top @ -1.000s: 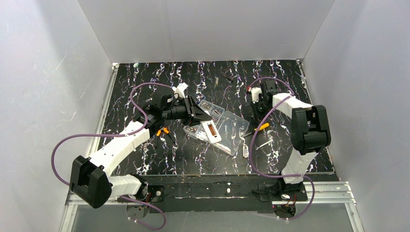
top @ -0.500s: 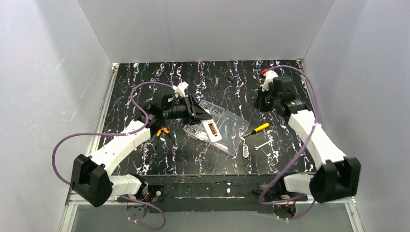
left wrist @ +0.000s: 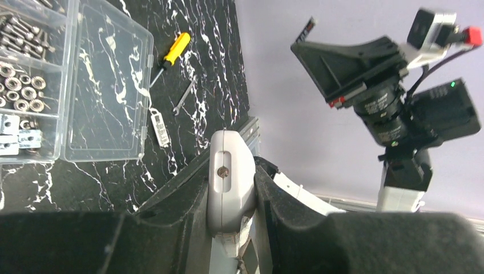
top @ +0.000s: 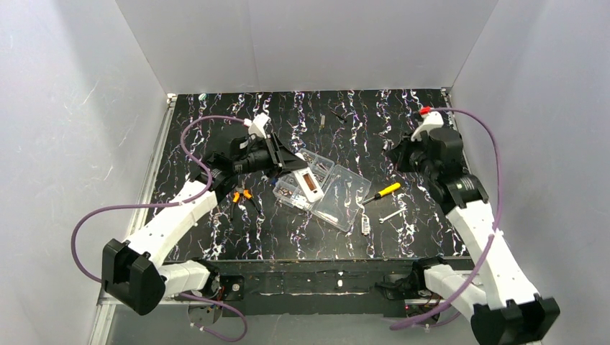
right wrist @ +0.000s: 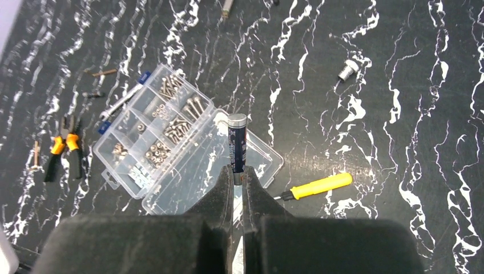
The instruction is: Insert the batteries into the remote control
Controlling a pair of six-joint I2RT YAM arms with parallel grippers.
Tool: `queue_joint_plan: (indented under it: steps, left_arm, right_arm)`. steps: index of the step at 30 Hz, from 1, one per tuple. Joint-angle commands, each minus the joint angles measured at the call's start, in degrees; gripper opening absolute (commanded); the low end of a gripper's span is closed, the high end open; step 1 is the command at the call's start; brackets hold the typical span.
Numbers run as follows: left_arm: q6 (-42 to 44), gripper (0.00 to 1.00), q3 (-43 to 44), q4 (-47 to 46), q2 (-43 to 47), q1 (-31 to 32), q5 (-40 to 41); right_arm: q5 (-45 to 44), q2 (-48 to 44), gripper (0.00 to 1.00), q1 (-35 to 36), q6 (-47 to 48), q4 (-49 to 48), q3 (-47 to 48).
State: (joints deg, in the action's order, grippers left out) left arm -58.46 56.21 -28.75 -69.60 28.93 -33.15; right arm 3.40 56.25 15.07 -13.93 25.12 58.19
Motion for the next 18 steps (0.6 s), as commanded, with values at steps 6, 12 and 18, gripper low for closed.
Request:
queue_joint_plan:
  steps: [6,12,18]
  left_arm:
    - [1.10,0.00,0.29,-10.51,2.99,-2.02,-4.71]
    - [2.24,0.06,0.41,-15.99,1.99,-2.17,-7.31]
    - [5.43,0.05,1.27,-15.09,2.23,-2.12,-6.61]
  right_arm:
    - [4.42,-8.25,0.01,-0.04,1.33,-5.94,-3.42]
    - [10.96,-7.72,0.01,-0.03,4.57,-3.14,-2.06]
    - [17.48,-7.48,0.01,0.02,5.88,-3.69,-1.74]
